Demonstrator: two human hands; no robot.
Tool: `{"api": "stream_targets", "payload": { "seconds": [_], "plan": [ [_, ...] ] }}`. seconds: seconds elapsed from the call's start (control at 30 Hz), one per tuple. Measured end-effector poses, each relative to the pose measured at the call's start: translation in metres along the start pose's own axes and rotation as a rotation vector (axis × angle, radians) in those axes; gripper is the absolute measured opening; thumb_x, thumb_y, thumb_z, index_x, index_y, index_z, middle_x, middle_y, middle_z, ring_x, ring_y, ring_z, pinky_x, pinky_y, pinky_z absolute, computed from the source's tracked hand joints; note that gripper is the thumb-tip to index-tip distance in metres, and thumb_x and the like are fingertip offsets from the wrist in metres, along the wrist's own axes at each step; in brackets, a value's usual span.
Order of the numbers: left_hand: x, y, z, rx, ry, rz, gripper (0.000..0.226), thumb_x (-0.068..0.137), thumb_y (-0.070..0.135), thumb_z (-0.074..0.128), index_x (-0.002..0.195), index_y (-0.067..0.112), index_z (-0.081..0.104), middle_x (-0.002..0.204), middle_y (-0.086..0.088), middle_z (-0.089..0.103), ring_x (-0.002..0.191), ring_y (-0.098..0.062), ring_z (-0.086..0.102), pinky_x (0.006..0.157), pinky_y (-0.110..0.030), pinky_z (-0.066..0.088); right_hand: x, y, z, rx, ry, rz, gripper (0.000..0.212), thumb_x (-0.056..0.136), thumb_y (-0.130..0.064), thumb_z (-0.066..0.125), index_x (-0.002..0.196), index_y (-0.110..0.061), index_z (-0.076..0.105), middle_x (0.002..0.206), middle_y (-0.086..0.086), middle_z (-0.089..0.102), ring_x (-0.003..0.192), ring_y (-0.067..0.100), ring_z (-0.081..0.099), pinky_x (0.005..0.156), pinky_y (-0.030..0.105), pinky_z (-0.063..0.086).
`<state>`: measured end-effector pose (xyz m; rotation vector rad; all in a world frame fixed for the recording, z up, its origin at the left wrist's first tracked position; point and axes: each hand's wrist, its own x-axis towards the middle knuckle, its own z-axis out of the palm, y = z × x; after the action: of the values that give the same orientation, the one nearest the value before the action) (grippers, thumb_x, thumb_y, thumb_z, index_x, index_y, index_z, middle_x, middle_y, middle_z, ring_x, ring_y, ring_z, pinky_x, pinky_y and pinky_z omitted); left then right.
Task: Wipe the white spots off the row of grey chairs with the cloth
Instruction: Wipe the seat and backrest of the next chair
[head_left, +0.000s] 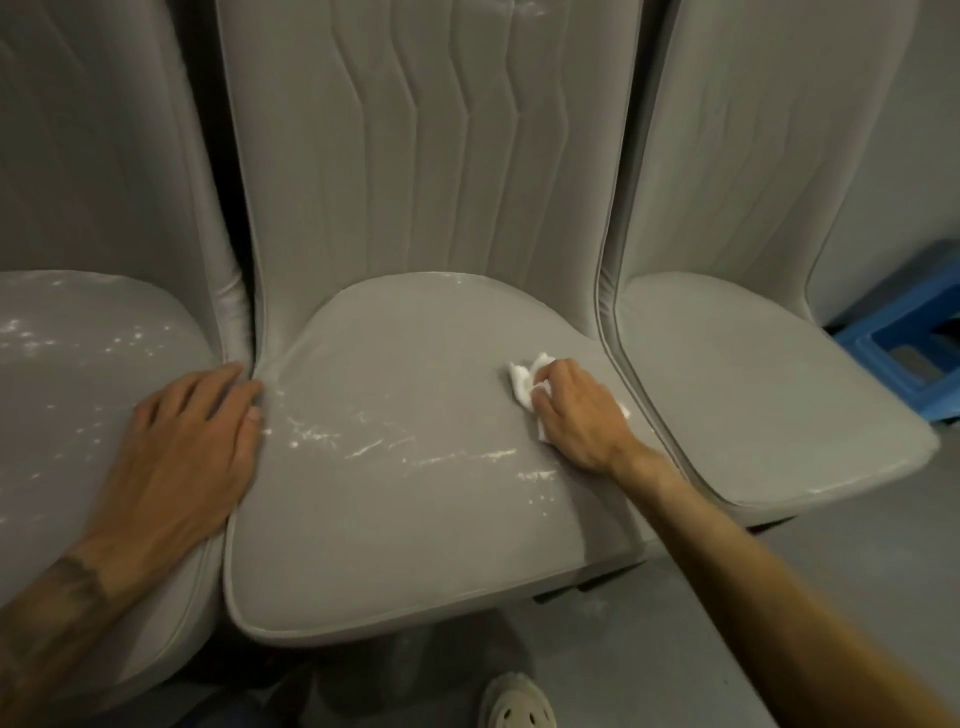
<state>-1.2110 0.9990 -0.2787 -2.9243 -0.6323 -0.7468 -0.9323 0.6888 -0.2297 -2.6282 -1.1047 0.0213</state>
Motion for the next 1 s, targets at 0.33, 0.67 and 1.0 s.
{"api": "stream_targets", "payload": {
  "seconds": [0.33,0.67,1.0],
  "plan": [
    [-0.001,-0.007,0.007,0.002,0.006,0.018,0.044,0.108,0.037,0.029,0.136,0.017,0.057,0.148,-0.014,0.053,0.124,-0.039,0.053,0.1,-0.054,0.042,-0.018,0.017,-0.018,0.053,0.021,0.061,0.022,0.104,-0.033,0.043,0.112,-0.015,0.051,0.111,0.008,0.055,0.099,0.03,0.055,0.085,0.038,0.039],
    [-0.004,-0.013,0.015,0.019,0.03,0.045,0.043,0.109,0.036,0.029,0.137,0.016,0.055,0.149,-0.013,0.05,0.124,-0.038,0.052,0.1,-0.052,0.041,-0.063,-0.028,-0.002,0.099,0.131,0.1,0.02,0.104,-0.029,0.042,0.111,-0.014,0.053,0.105,0.006,0.054,0.09,0.028,0.055,0.083,0.043,0.044],
    [-0.003,-0.004,0.002,0.007,0.008,0.047,0.044,0.109,0.035,0.027,0.135,0.014,0.056,0.146,-0.015,0.052,0.121,-0.039,0.053,0.099,-0.053,0.042,-0.069,-0.042,0.0,0.12,0.142,0.131,0.019,0.105,-0.029,0.041,0.107,-0.014,0.052,0.104,0.004,0.053,0.088,0.024,0.053,0.083,0.044,0.045]
  ]
}}
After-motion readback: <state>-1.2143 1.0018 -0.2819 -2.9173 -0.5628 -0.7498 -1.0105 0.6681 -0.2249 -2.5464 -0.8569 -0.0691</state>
